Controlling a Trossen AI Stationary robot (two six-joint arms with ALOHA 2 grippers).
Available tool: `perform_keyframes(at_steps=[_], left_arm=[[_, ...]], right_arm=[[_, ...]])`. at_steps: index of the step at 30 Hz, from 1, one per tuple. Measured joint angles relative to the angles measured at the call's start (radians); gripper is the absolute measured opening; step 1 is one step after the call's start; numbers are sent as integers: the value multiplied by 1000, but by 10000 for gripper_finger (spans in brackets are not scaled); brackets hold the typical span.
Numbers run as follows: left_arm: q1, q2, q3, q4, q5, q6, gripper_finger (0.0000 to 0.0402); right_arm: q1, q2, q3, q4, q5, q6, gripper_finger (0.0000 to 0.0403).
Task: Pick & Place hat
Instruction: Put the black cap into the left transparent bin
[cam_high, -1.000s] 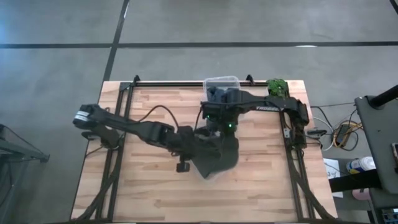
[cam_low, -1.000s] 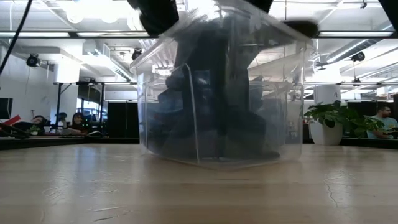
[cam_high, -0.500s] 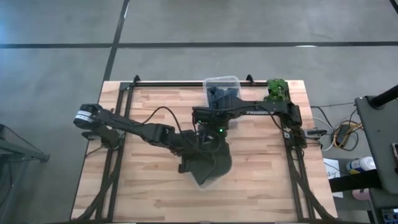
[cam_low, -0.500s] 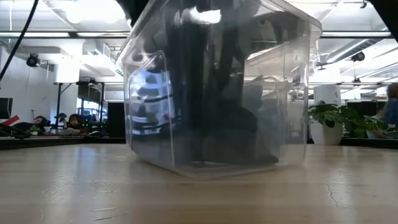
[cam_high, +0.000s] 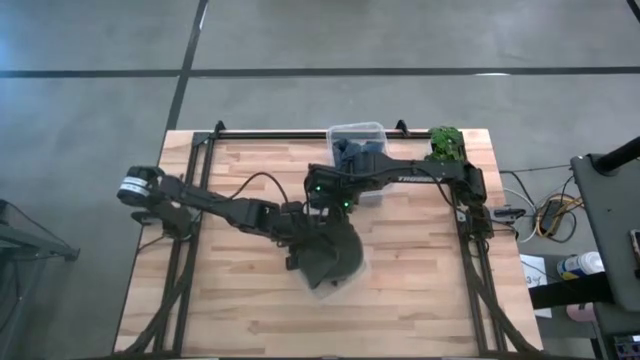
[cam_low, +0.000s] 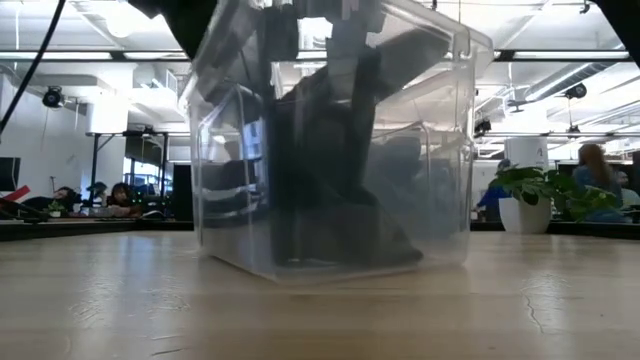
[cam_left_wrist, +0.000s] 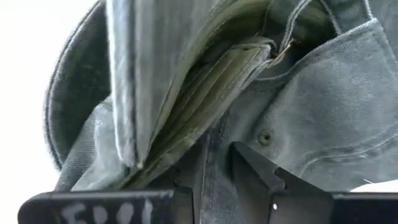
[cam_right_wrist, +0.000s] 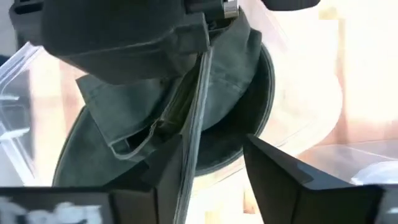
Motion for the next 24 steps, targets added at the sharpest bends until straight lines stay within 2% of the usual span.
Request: perform_keyframes(at_steps=[4,9,11,16,21,24], left_arm=[[29,-17,1,-70,-18,52,78],[80,-42,-1,-269,-38,133,78],[100,-57,0,-310,-99,194,78],[134,-125,17,-299,-352,332,78],[139,-202,111,-343,-357,336,78],[129,-218,168,-453,-357,251,78]], right_arm=[[-1,-17,5,0,19,23,181],[3,-87,4,-22,21,59,186],[3,-110,2,-24,36,91,185],[10,-163,2,-53,132,127,183],[18,-177,3,-111,149,132,184],[36,-179,4,-109,154,97,184]])
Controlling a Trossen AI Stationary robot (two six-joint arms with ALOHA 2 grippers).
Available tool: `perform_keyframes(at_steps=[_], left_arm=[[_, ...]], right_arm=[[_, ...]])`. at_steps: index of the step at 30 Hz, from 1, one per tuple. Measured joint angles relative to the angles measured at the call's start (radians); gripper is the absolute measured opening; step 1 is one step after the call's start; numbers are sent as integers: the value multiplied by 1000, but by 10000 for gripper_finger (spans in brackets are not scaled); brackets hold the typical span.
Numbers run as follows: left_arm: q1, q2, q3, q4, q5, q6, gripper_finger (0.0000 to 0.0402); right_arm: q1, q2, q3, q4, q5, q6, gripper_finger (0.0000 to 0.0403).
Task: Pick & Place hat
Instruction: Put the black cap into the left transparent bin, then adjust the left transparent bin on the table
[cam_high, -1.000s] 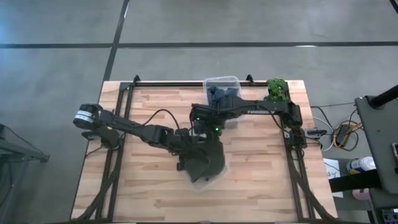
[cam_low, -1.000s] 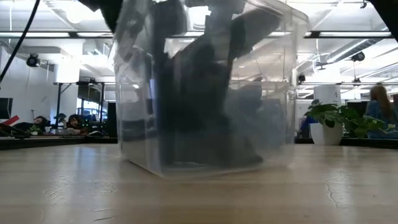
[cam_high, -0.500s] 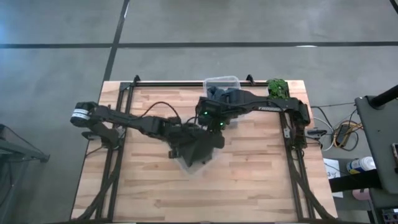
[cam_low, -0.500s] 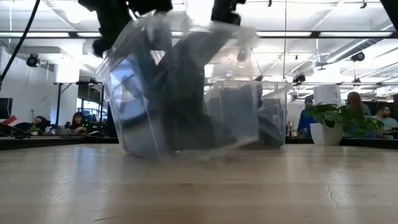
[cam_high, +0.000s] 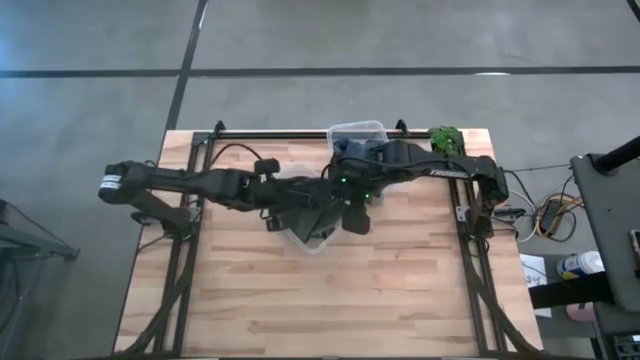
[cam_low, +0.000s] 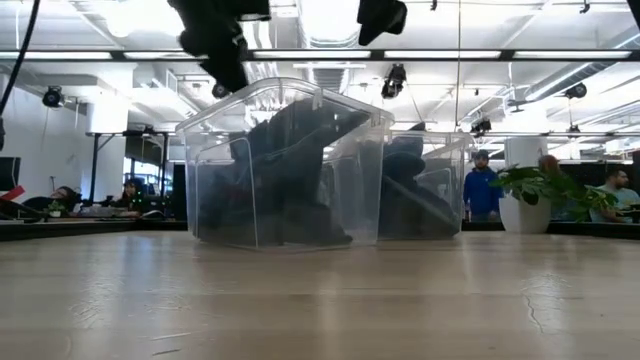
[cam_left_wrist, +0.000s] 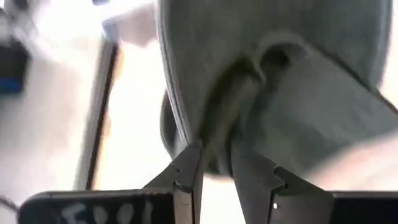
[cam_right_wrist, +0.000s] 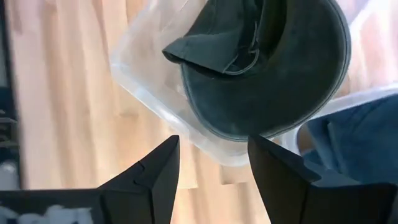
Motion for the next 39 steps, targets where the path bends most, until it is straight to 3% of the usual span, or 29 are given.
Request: perform_keyframes(at_steps=[3,6,8,15,18,30,36,39], left_arm=[[-19,0,27,-176,40,-121,78],[-57,2,16,-285,162,-231,78],[-99,20,-6,-299,201,-290,78],[-193,78,-49,-252,192,-415,78],[-200,85,-47,-248,154,-413,78],[-228,85,30,-345,-235,-387,78],[-235,85,-29,-354,-108,-456,78],[-247,85,-55,-312,-112,-473,78]], right_arm=[[39,8,-3,-2,53,-83,182],[78,34,-12,9,115,-178,177],[99,56,-21,8,138,-236,174],[148,121,-56,6,121,-381,176],[164,126,-58,15,128,-407,175],[155,121,-58,51,117,-446,180],[174,135,-79,88,104,-454,178],[176,139,-100,105,68,-454,178]])
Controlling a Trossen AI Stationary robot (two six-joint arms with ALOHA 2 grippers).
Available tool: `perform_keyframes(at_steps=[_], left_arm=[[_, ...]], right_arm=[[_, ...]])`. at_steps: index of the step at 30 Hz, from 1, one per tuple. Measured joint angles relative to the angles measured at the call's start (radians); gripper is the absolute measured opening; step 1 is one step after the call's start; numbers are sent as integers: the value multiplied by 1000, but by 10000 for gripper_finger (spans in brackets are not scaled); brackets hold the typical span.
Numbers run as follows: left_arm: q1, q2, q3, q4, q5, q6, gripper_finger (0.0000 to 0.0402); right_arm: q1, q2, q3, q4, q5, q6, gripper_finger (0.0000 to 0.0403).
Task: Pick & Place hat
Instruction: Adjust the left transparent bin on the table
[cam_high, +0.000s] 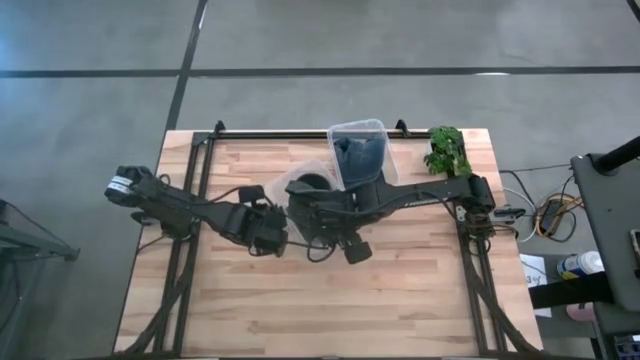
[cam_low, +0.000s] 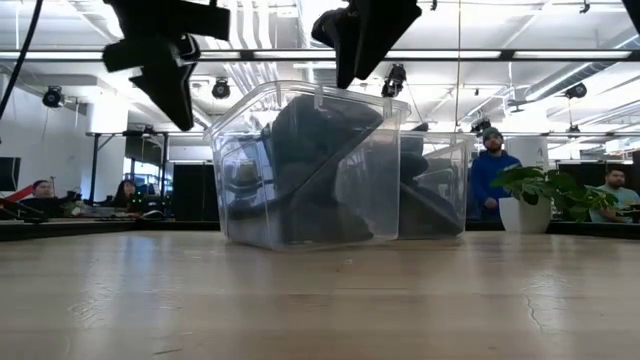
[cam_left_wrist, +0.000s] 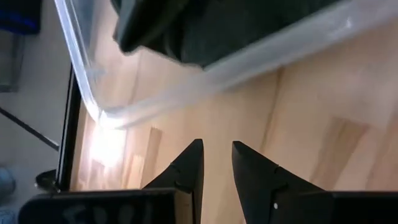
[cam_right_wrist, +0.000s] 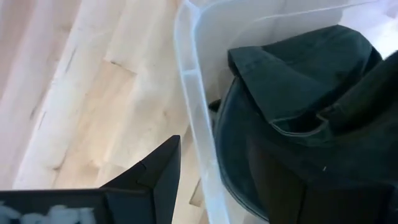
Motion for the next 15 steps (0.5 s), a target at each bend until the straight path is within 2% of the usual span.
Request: perform_keyframes(at_steps=[7,15], left_arm=[[-8,-2,5,29,-55,1,78],[-50,-11,17,31,-29,111,78]], right_arm=[[2,2,-45,66,-89,15,178],[4,-2,-111,214,-97,-11,178]])
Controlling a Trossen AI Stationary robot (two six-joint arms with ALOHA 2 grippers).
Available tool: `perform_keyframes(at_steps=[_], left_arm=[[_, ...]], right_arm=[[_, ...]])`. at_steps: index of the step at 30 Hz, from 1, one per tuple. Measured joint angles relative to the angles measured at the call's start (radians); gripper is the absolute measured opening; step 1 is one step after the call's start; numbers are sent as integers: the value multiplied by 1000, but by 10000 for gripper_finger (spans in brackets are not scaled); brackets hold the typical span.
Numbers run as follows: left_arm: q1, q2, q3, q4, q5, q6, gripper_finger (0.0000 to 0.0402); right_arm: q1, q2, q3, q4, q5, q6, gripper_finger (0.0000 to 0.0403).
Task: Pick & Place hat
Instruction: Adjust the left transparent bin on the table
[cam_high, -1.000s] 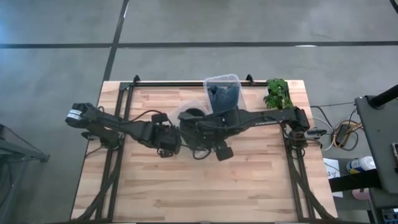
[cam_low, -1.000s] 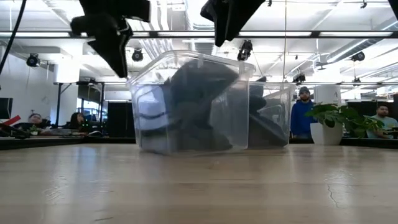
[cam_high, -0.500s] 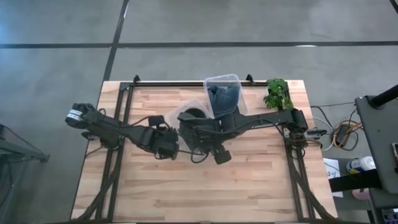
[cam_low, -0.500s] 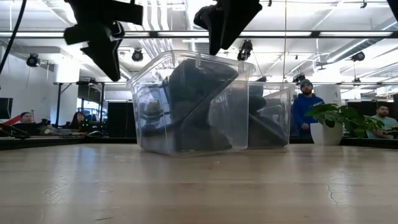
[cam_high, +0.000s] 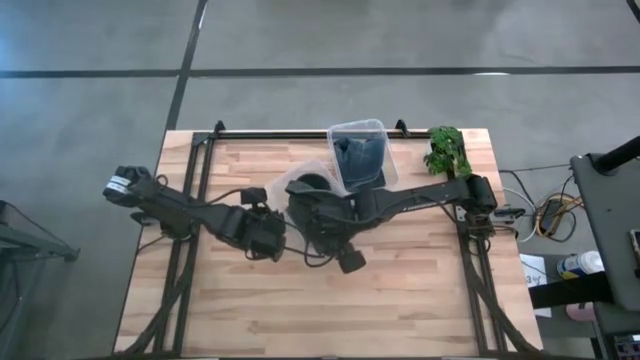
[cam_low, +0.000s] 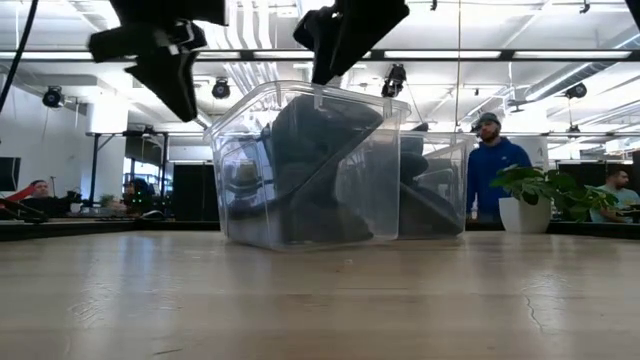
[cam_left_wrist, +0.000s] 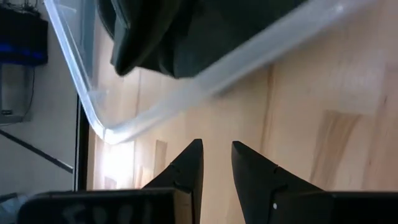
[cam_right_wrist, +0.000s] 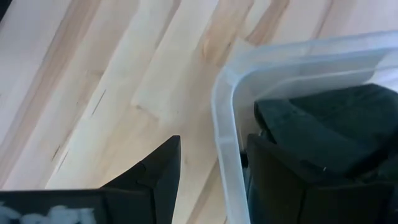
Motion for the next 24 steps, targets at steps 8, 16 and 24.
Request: perform_keyframes(at_steps=[8,16,24], left_arm=[[-62,-8,0,-107,8,-84,78],[-106,-94,3,-269,38,-204,78],[-107,-142,3,-309,53,-268,78]], right_arm=[[-1,1,-86,157,14,11,178],[-58,4,-79,326,44,75,129],[-106,5,-77,385,72,93,28]])
